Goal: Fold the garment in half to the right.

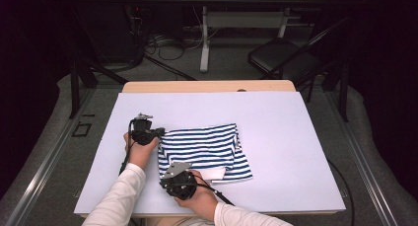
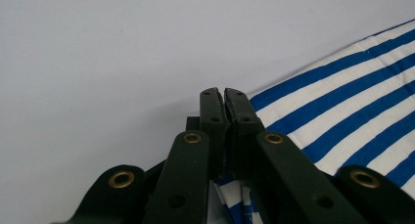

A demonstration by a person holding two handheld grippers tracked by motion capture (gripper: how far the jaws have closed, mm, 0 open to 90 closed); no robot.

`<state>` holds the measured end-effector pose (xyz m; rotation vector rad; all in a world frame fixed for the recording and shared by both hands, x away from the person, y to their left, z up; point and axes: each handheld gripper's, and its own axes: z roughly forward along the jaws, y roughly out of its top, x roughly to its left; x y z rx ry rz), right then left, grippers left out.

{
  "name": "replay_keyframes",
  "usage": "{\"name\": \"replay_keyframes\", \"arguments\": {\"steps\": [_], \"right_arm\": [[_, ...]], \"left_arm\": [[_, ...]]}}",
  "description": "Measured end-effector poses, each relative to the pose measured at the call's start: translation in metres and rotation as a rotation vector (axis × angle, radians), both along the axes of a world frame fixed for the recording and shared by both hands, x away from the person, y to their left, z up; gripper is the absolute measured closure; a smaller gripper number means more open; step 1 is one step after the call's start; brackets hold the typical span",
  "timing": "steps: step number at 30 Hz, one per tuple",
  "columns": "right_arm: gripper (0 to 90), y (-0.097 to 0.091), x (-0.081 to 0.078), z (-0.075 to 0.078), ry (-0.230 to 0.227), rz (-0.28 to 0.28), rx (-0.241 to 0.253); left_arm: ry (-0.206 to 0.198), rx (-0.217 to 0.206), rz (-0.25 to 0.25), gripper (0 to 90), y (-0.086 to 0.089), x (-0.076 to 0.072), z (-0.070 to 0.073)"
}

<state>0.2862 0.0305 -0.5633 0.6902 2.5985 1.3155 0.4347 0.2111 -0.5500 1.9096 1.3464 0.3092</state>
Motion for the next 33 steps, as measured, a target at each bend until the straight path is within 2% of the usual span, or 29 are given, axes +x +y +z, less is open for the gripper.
{"name": "replay_keyframes", "arguments": {"steps": [14,21,33], "right_arm": [[84.5,0.001,-0.004,0.001,0.012,0.023,0.001],[84.4,0.001,-0.006,-0.001,0.017,0.035,0.001],[84.4,0.001,-0.010,-0.001,0.023,0.061,0.010]], "left_arm": [[0.002,0.001,0.014,87.5,0.012,-0.009,0.003],[0.010,-0.018,0.024,87.5,0.018,-0.012,0.001],[0.004,-0.013,0.031,87.5,0.028,-0.023,0.003]]}}
